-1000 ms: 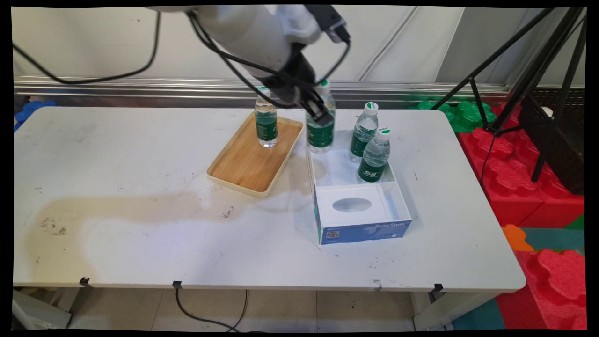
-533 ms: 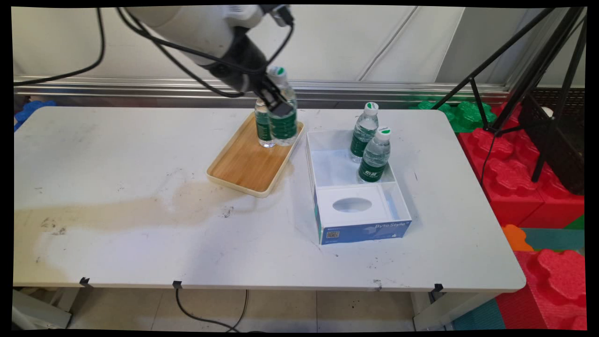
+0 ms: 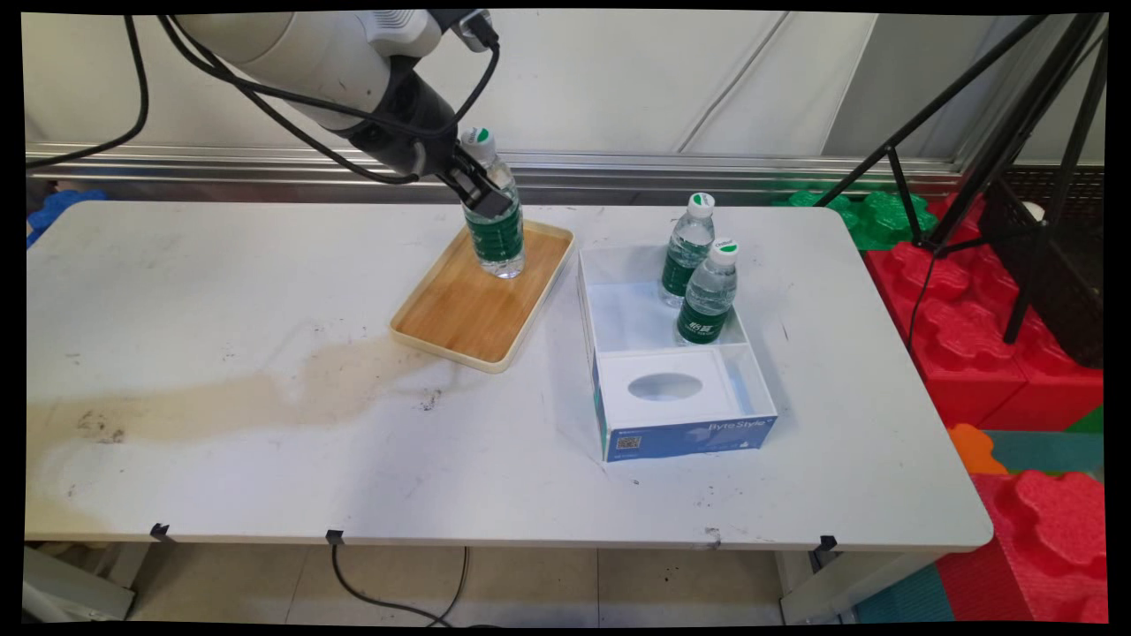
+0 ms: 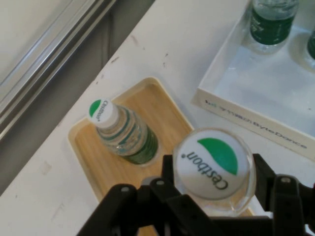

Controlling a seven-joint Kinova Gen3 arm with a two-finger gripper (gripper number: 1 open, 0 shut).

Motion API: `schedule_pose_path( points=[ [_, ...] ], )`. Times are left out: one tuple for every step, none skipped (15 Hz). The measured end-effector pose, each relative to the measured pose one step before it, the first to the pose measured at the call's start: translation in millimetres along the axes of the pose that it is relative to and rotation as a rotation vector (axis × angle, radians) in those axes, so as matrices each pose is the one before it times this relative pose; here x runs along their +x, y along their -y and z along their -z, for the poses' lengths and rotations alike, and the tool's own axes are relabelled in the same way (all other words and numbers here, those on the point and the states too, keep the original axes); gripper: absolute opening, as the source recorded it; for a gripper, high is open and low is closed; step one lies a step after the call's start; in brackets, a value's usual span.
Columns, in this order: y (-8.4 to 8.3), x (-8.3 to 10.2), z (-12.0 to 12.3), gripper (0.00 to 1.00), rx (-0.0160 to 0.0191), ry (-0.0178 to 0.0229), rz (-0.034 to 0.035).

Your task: Place the picked object on the tray

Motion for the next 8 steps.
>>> schedule_pose_path(
  points=[
    [1.93,-0.60,-3.32,0.00,0.00722,-0.00136,0.01260],
    [1.06,-0.28,-2.48,0.00,0.00444,-0.00003,0.00756],
    [1.06,-0.33,-3.41,0.00,0.00474,-0.00014,0.00846],
    [1.00,-0.41,-5.67,0.00,0.00452,0.00168,0.01053],
    [0.35,-0.39,-7.69,0.00,0.00259,0.00287,0.00950],
    [0.00,-0.24,-6.59,0.00,0.00060,0.00359,0.00601],
    [-0.09,-0.48,-10.65,0.00,-0.00039,0.00681,0.00799],
    [0.23,-0.64,-8.44,0.00,0.00002,0.00637,0.00667]
  ],
)
